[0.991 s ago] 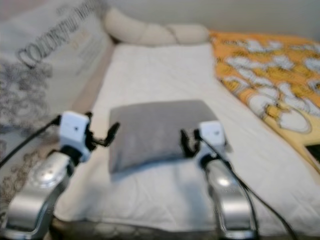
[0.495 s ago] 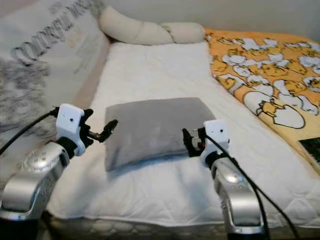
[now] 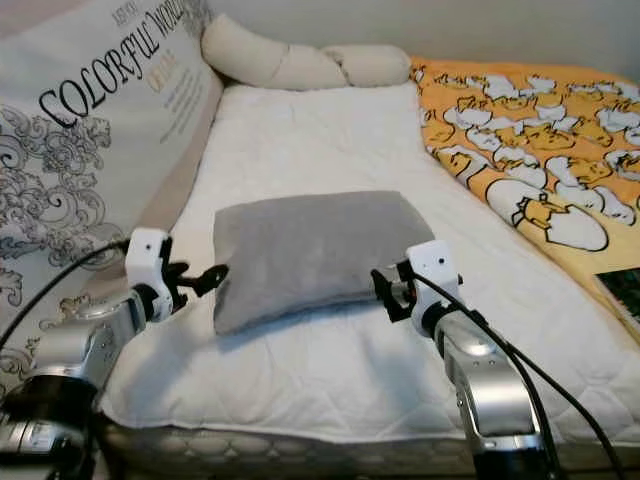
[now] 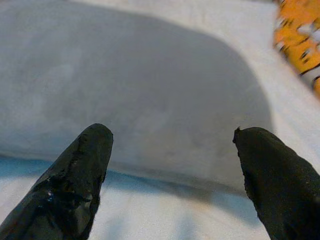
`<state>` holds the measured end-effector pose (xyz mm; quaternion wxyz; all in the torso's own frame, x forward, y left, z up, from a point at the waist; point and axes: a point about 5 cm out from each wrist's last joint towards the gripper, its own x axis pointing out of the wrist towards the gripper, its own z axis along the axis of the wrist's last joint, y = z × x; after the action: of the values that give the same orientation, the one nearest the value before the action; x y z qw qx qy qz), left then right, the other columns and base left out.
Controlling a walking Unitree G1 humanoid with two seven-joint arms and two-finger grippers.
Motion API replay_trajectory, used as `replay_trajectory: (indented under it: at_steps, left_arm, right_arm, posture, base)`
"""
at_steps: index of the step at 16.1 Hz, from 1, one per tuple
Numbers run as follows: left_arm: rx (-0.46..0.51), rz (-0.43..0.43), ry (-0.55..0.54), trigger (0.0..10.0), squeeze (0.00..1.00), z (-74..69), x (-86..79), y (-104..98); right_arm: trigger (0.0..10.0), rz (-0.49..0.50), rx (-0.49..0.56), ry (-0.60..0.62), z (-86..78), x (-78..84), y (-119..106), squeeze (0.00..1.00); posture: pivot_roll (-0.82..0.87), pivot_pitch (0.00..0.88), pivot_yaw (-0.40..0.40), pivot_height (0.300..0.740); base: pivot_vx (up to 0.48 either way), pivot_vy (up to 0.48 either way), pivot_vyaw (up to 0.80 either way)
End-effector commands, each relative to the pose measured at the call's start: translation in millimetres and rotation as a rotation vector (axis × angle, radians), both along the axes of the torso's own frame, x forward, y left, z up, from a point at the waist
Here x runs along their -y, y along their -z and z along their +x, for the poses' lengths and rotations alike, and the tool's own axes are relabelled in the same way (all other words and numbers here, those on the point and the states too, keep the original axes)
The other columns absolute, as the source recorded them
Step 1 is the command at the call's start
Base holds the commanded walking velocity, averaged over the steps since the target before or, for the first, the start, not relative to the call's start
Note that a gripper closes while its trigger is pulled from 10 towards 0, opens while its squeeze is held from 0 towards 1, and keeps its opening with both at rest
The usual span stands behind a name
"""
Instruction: Clean up the room
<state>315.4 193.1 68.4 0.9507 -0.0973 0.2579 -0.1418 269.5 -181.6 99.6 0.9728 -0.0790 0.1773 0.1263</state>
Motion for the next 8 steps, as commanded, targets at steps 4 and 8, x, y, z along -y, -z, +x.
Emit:
replay_trajectory:
  at_steps: [4, 8]
  left_arm:
    - [-0.063, -0.126, -0.047, 10.0, 0.0, 5.8, 8.7, 18.3]
    - [-0.112, -0.342, 0.266, 10.0, 0.0, -5.9, 69.5, 26.2]
  right_arm:
    - [10.0, 0.075, -0.088, -0.015, -4.6, -4.5, 12.5, 0.0]
    - [10.0, 0.029, -0.202, 0.142, -9.9, 20.6, 28.2, 0.0]
  posture:
    - [-0.02, 0.0, 0.015, 0.74]
    - [-0.03, 0.0, 0.019, 0.74]
  base:
    - [0.0, 0.0, 0.0]
    - [0.0, 0.0, 0.0]
